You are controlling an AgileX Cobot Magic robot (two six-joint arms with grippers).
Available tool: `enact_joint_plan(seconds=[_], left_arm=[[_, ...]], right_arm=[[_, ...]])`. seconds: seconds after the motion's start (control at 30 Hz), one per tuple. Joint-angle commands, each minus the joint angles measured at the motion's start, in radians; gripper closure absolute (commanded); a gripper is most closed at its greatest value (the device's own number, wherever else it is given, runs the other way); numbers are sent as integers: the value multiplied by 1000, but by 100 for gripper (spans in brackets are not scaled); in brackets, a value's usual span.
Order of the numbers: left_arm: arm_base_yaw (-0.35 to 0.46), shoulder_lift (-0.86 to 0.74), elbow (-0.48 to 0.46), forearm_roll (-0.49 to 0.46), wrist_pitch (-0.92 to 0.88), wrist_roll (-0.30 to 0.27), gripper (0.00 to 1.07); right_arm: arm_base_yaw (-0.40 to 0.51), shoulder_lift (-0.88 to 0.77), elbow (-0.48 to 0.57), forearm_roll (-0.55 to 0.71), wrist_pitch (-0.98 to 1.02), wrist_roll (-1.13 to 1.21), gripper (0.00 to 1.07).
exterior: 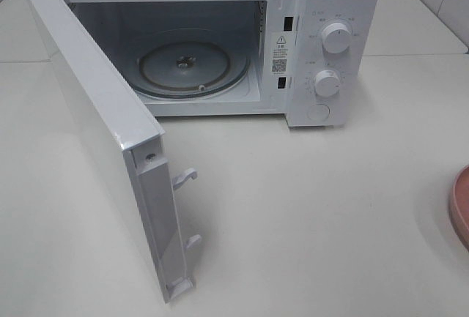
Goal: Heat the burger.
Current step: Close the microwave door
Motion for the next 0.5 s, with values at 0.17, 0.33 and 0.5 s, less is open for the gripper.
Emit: enact_joint_plan(seconds=[0.17, 0.33, 0.5], left_arm=[[3, -4, 1, 1, -15, 0, 6], [3, -4, 1, 1, -15, 0, 6], [3, -4, 1, 1, -15, 0, 6]], right_arm=[[-3, -30, 2, 1, -7, -6, 33], [-3, -30, 2, 1, -7, -6, 33], [-3, -30, 2, 1, -7, -6, 33]])
